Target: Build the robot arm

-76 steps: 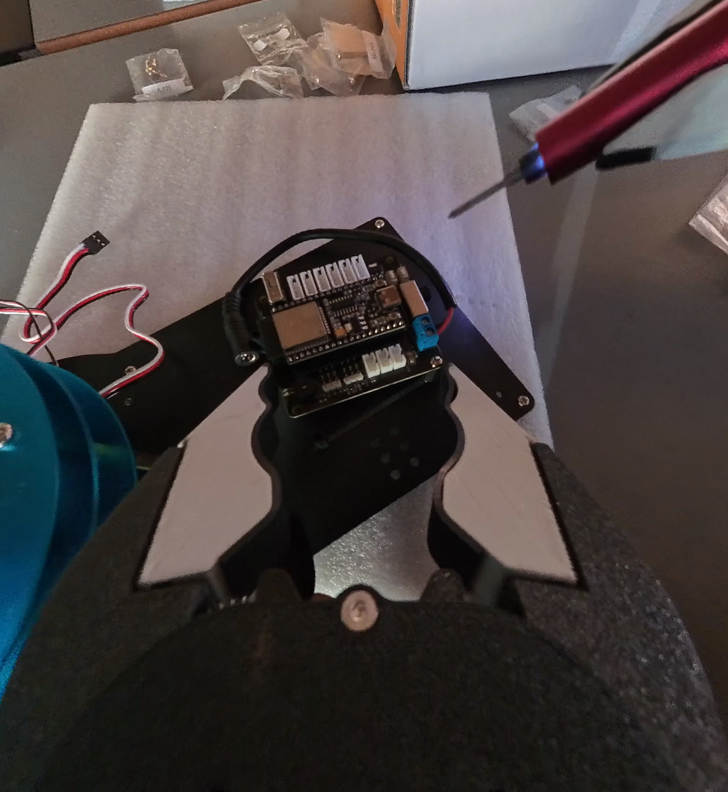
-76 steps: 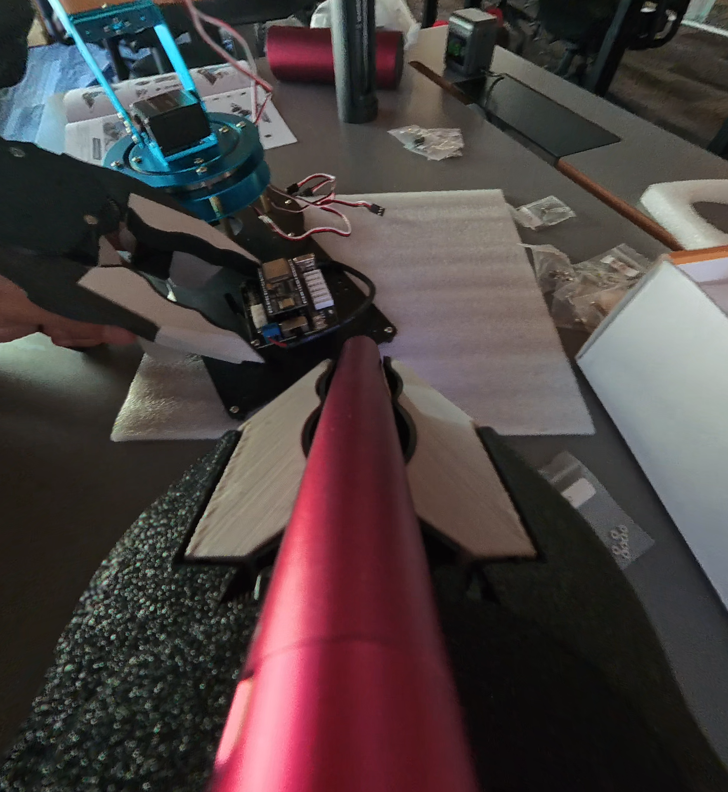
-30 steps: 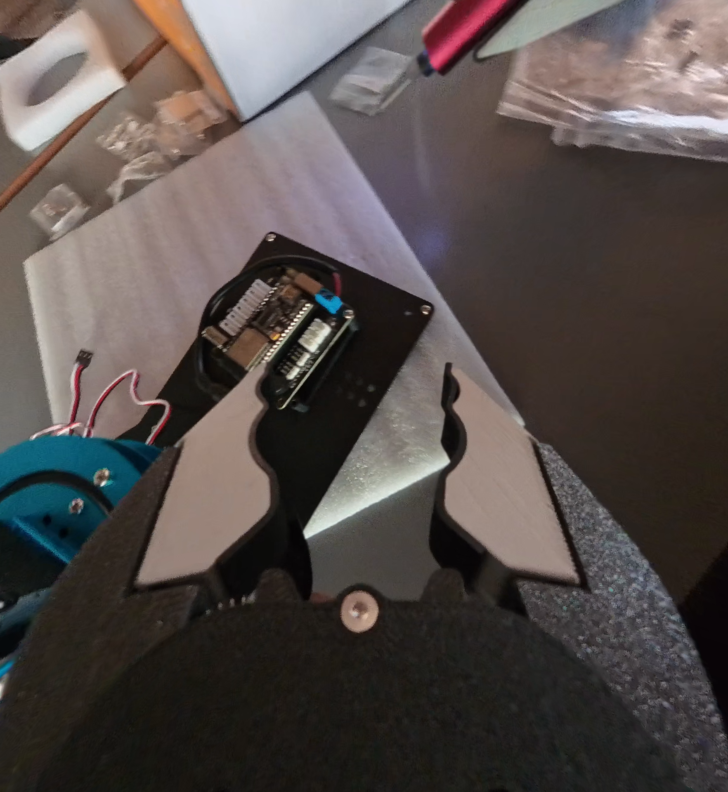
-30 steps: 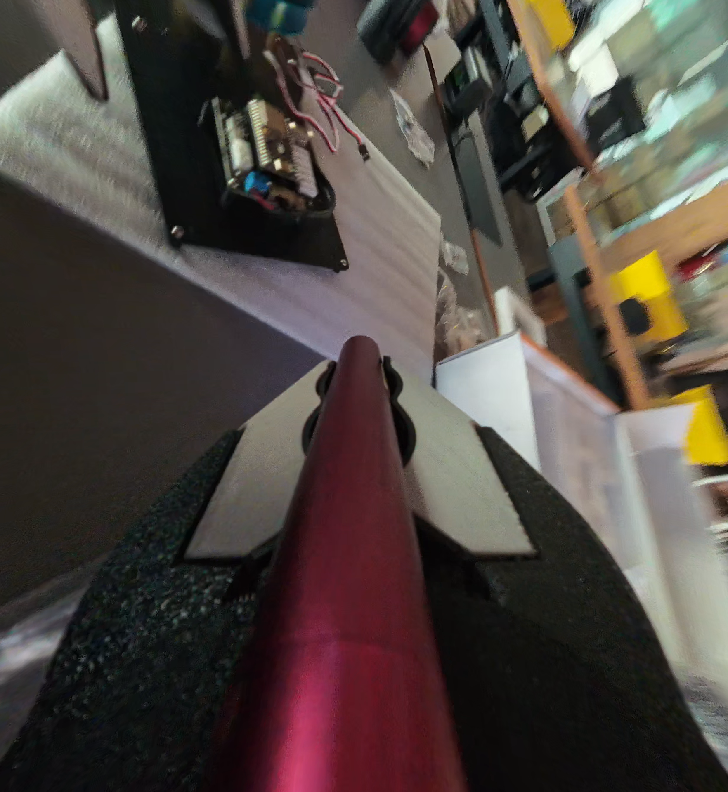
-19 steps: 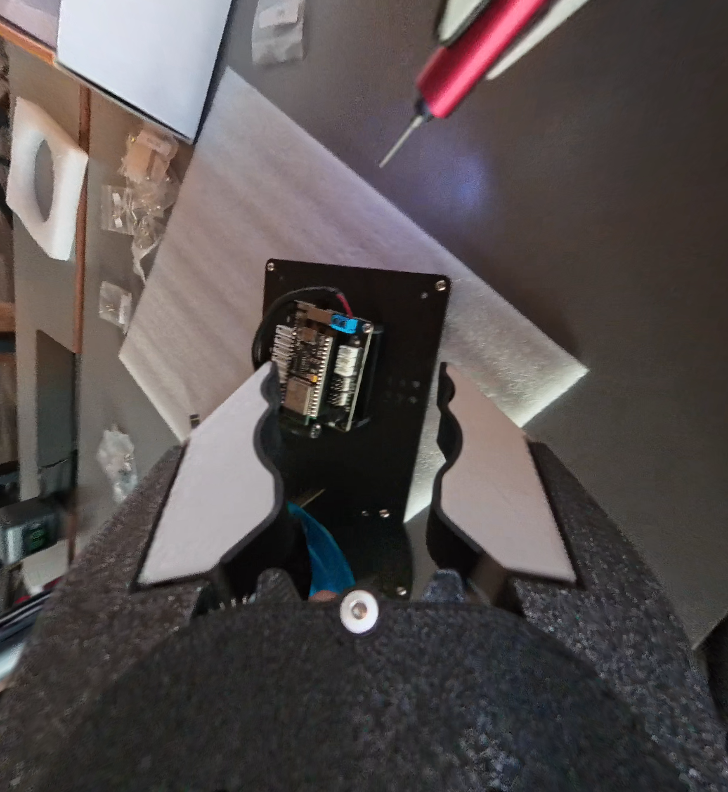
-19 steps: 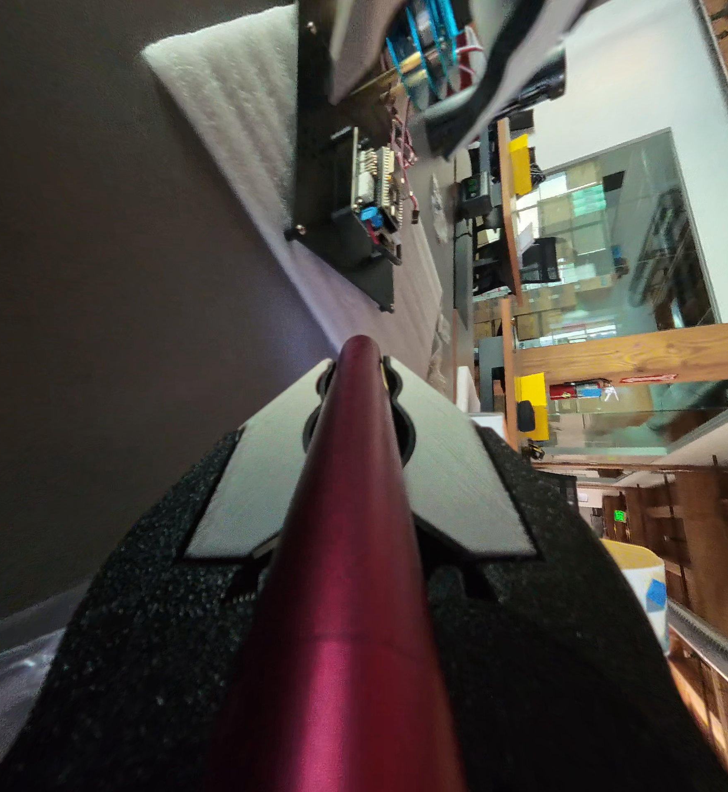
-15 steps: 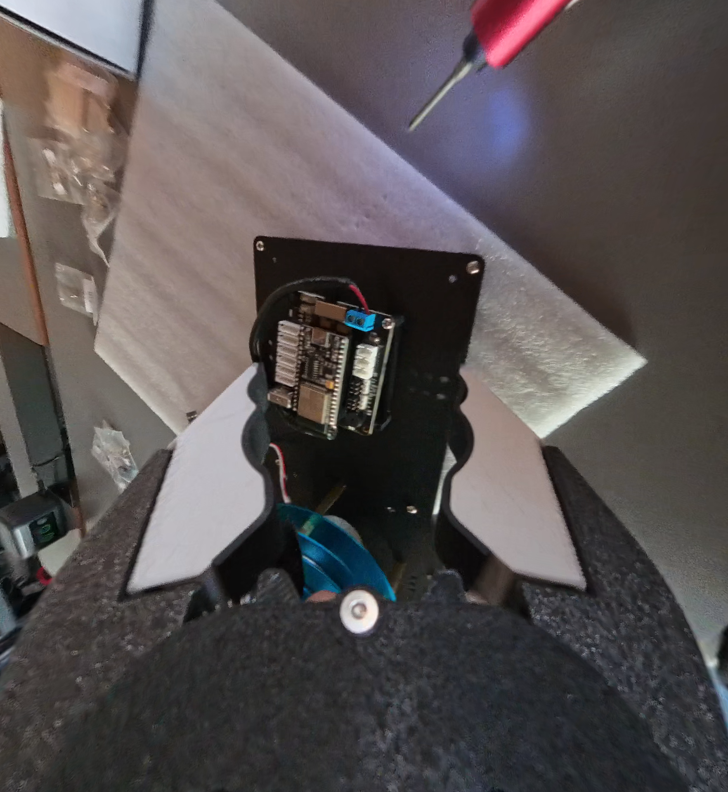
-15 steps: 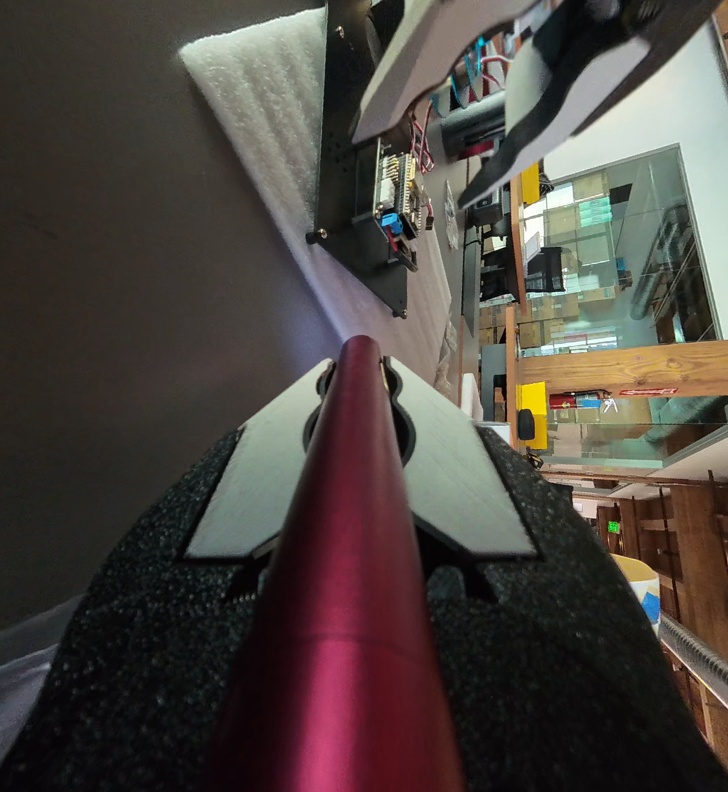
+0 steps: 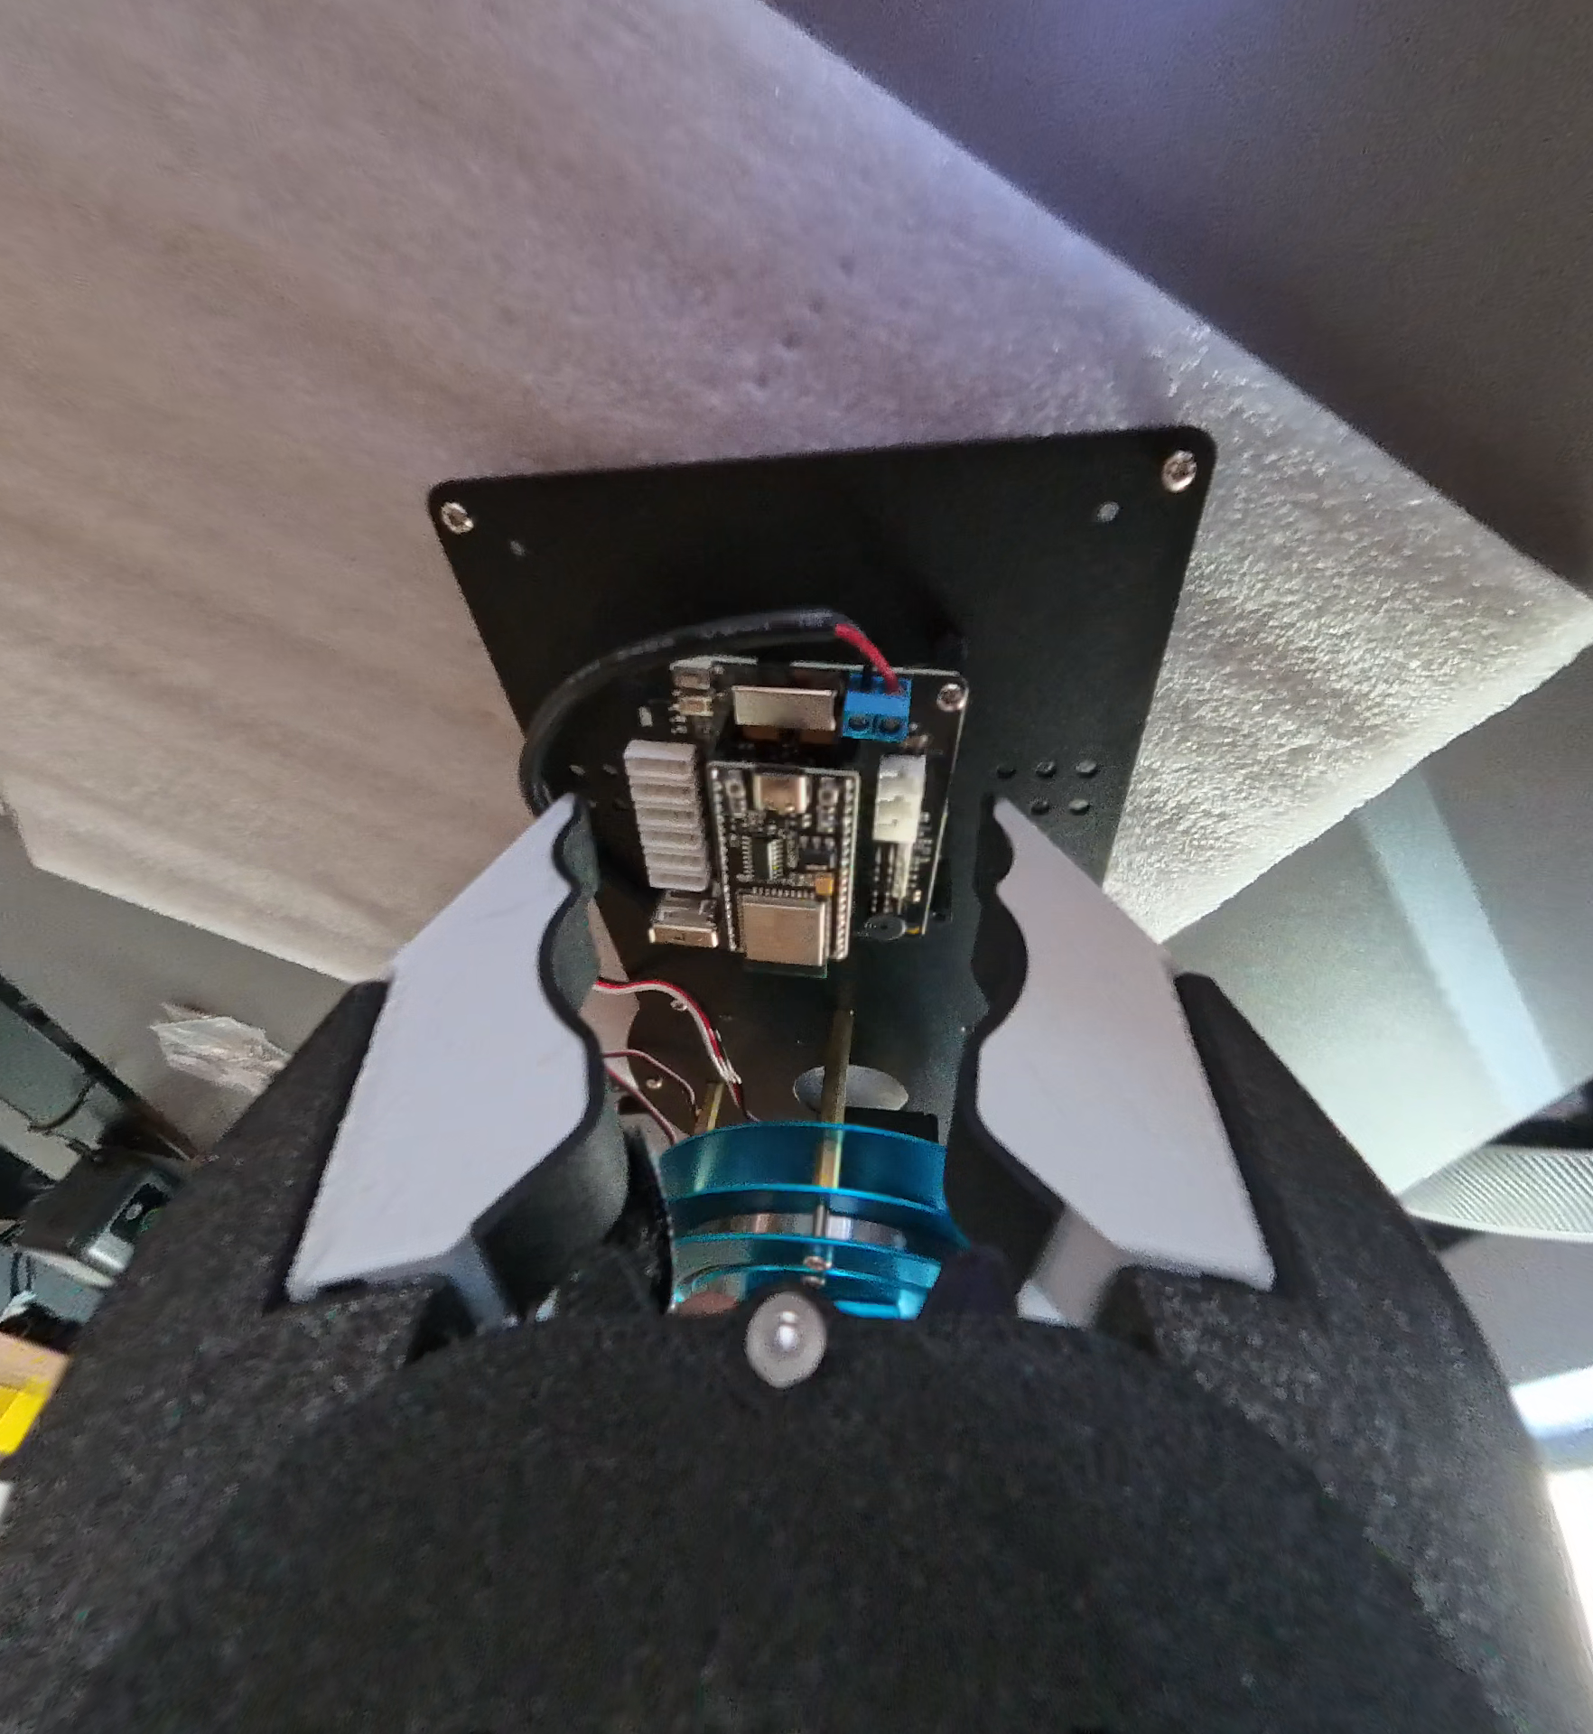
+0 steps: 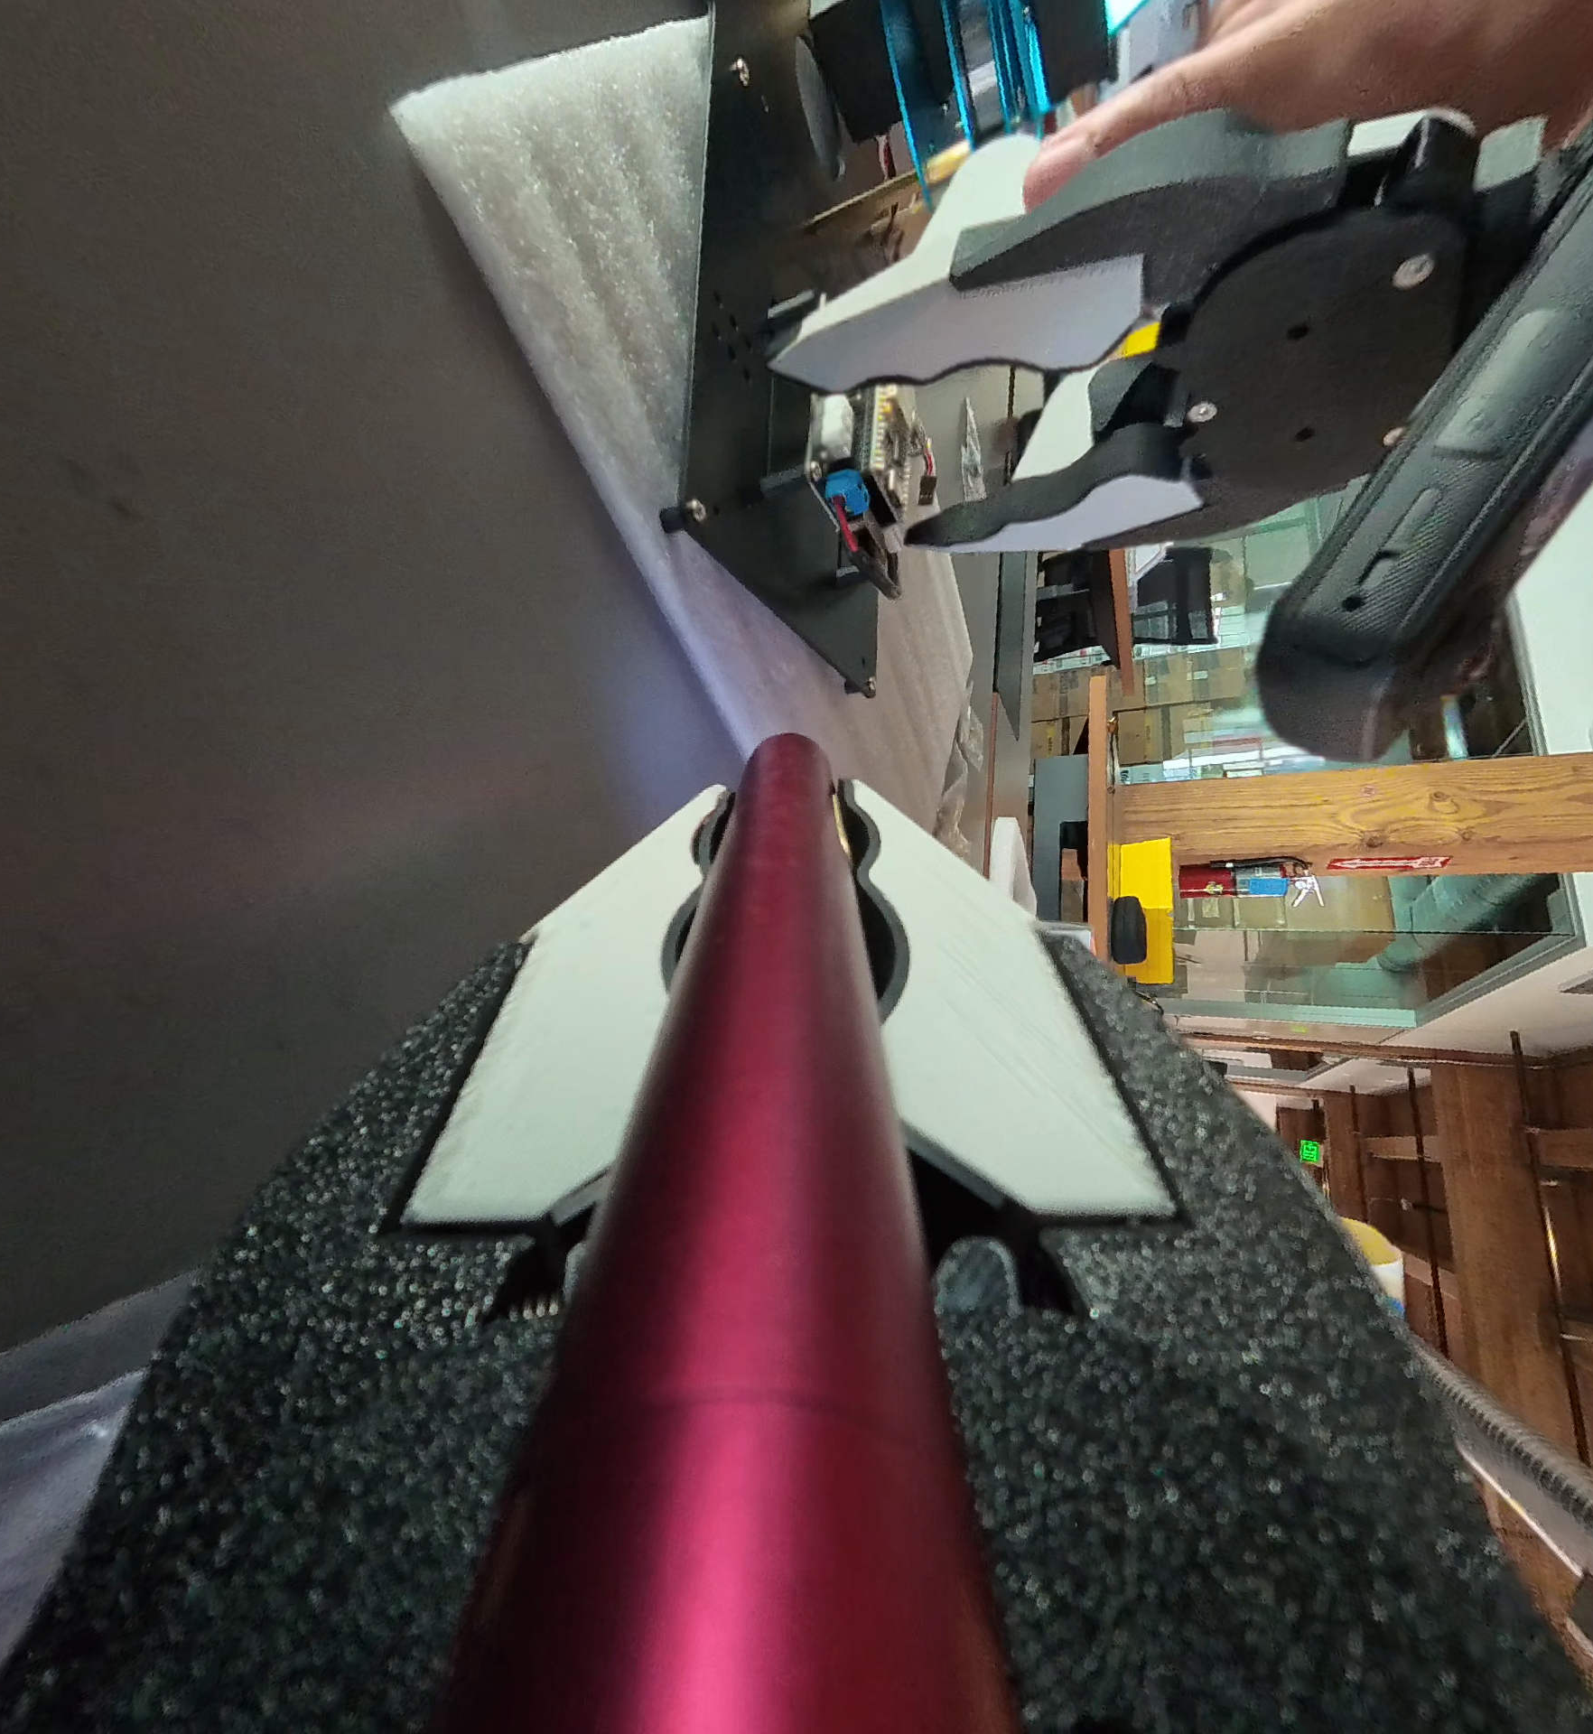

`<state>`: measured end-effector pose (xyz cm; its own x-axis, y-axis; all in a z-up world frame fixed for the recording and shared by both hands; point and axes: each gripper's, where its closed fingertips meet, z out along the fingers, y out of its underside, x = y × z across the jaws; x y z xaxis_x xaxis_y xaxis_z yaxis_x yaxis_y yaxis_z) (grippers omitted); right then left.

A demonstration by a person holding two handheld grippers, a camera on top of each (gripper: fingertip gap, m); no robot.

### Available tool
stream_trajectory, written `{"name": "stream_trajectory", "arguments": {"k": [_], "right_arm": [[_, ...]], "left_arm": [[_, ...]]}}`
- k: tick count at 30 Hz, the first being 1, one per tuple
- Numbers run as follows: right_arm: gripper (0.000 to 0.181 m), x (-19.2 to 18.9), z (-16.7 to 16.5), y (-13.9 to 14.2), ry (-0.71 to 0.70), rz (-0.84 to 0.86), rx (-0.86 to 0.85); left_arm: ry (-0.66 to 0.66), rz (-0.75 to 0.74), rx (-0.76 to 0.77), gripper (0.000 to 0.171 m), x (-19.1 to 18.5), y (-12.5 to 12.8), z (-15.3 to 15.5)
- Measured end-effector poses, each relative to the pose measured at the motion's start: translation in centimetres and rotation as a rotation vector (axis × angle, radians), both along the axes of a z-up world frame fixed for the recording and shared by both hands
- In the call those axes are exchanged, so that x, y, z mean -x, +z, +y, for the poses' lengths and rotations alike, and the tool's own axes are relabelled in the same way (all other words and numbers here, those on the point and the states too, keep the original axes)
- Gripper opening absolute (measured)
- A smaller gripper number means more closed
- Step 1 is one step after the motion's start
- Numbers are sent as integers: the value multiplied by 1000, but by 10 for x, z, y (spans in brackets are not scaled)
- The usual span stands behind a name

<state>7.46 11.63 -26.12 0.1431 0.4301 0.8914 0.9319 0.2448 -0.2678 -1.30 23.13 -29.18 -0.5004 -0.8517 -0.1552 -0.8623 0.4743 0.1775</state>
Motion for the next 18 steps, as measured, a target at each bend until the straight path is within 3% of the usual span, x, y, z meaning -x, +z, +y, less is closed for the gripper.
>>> {"name": "stream_trajectory", "arguments": {"k": [6,18], "right_arm": [[22,-5,2,-1,-15,11,11],[22,-1,0,-5,-9,2,36]], "left_arm": [[14,67,92,70,1,-9,-1],[42,167,60,67,5,-6,1]]}}
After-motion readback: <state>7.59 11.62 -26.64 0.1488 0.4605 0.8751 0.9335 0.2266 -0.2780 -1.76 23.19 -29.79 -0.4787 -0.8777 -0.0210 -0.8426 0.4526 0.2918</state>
